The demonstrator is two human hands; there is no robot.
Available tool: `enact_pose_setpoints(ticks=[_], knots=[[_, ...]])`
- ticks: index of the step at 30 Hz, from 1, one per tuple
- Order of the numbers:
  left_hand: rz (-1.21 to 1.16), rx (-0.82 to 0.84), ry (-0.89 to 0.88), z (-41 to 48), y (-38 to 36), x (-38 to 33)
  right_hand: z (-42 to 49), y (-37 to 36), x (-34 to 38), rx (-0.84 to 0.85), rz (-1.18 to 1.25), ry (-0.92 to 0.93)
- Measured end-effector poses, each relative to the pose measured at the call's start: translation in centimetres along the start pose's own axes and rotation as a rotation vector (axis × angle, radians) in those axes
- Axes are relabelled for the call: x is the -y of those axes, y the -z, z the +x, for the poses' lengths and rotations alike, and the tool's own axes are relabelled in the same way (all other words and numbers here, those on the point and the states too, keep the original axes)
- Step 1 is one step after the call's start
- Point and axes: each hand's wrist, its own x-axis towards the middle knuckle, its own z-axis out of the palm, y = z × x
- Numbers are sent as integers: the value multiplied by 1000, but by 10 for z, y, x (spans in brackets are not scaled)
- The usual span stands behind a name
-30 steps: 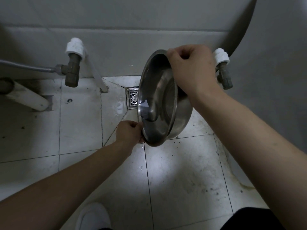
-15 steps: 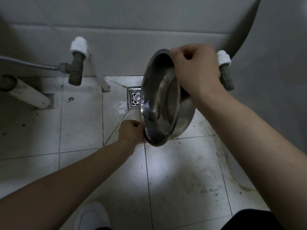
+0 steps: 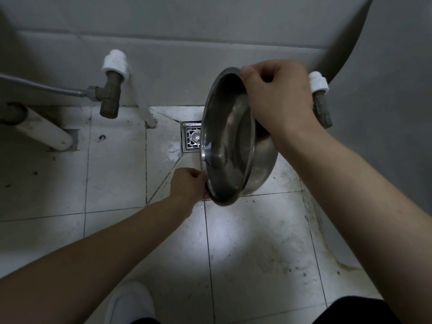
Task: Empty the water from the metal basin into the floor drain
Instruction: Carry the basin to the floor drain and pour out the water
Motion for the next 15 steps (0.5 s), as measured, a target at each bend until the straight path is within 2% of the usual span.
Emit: enact_pose_setpoints(ticks=[15], knots=[[28, -17, -20, 0, -2, 1, -3, 3, 2, 12, 3, 14]])
